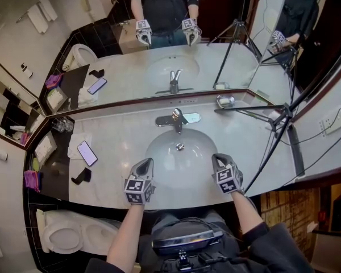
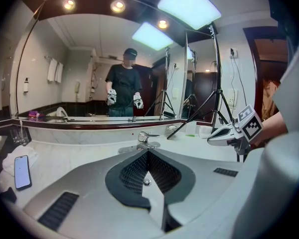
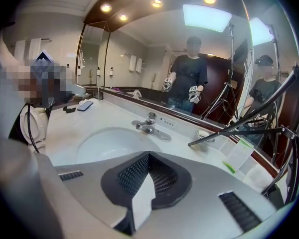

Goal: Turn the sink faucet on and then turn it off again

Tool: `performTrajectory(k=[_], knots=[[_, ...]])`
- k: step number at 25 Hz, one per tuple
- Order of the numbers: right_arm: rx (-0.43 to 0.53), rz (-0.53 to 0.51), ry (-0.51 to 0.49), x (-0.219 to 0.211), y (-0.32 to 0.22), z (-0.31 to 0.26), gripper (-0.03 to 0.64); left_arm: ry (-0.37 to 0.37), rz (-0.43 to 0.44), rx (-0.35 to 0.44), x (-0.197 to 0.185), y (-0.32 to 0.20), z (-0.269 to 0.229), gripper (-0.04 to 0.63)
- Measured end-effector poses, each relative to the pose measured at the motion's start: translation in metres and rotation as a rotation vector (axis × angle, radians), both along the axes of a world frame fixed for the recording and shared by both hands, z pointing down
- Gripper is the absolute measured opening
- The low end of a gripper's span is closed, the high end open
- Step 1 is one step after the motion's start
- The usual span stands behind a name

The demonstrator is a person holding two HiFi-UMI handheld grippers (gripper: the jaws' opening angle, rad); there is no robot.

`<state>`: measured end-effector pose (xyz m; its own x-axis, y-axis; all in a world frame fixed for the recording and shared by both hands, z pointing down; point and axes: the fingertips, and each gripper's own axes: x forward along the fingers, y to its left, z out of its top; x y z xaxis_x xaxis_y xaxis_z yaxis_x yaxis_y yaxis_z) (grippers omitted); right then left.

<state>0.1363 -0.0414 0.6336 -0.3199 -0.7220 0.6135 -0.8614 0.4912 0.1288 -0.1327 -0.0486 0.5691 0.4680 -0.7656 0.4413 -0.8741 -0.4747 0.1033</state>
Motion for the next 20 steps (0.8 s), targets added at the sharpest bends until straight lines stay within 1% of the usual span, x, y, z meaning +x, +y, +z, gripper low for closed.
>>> performTrajectory(k=[5,8,10,14,17,18,20], knots=[[0.005,0.004,0.008,0.002,-0.009,-0.001,0.026,-0.008,-0.010,-0.007,-0.004,-0.001,0.004,-0.012],[-0.014,0.015,-0.009,0.001,-0.018,-0.013,0.056,-0.006,-0.012,-0.013,-0.006,-0.002,0.006,-0.012],[-0.041,0.034,-0.063,0.000,-0.025,-0.014,0.082,-0.007,-0.013,-0.018,-0.006,-0.002,0.008,-0.012],[-0.112,0.086,-0.234,0.000,-0.045,-0.006,0.126,-0.002,-0.014,-0.032,-0.005,-0.004,0.015,-0.012],[-0.169,0.097,-0.312,-0.009,-0.062,-0.005,0.174,-0.003,-0.015,-0.041,-0.006,-0.007,0.022,-0.012],[-0.188,0.105,-0.346,-0.013,-0.069,-0.005,0.182,-0.003,-0.016,-0.044,-0.007,-0.009,0.023,-0.012],[-0.228,0.131,-0.450,-0.020,-0.084,-0.008,0.181,-0.001,-0.021,-0.049,-0.008,-0.013,0.026,-0.012]])
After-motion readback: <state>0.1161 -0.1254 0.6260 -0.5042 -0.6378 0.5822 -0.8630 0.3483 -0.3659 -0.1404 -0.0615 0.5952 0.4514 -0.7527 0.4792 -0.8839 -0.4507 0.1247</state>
